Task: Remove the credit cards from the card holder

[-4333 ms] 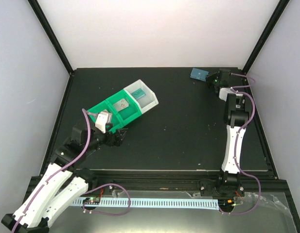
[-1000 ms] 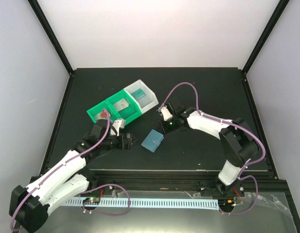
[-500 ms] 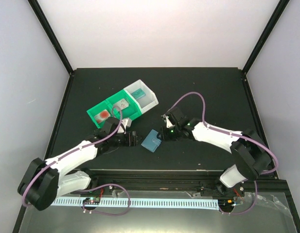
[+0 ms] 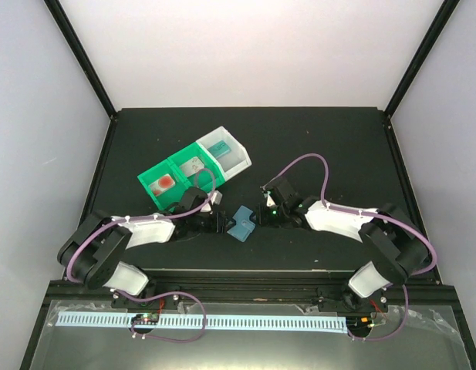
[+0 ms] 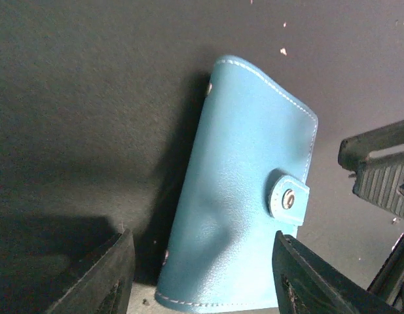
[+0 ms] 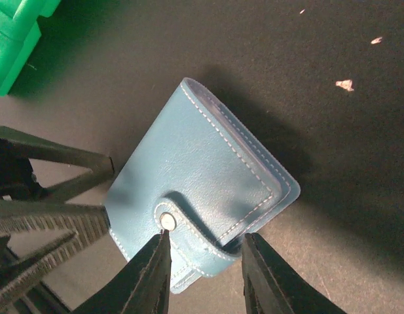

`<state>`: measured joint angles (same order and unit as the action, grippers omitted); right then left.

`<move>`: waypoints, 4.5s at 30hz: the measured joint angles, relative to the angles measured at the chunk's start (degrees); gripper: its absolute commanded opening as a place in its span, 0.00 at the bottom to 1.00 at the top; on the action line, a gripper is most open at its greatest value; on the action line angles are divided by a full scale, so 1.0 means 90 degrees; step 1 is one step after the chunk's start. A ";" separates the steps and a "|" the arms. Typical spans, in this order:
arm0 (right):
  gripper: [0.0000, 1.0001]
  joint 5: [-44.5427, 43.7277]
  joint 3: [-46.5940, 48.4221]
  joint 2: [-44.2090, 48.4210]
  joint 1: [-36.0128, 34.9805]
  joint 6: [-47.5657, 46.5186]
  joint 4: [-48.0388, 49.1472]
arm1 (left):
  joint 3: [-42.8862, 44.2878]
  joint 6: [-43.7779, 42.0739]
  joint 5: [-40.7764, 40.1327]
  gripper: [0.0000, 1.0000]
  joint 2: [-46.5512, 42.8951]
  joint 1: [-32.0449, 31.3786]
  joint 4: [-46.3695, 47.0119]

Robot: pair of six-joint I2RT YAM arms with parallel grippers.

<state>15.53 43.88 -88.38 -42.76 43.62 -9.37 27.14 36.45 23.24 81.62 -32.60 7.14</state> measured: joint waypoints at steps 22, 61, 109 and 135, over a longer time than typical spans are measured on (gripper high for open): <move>0.37 -0.0437 -0.0301 0.0265 -0.0058 -0.0891 -0.0129 | -0.0974 0.1435 0.0410 0.48 0.0187 -0.1270 0.2028; 0.24 -0.2841 0.0908 -0.0831 -0.1671 -0.1078 -0.1355 | -0.1540 0.1409 -0.3082 0.74 -0.5722 -0.1270 -0.2310; 0.01 -0.2205 -0.0964 0.2033 -0.1661 -0.0940 0.0799 | -0.1246 0.1462 -0.2072 0.74 -0.3580 -0.1268 -0.1586; 0.01 -0.1753 -0.1003 0.1914 -0.1625 -0.1032 0.1137 | -0.0612 0.0991 -0.1309 0.64 -0.2123 -0.1260 -0.0607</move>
<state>-0.25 34.85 -71.16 -57.39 34.33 0.86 21.63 45.36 11.46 62.52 -43.94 1.67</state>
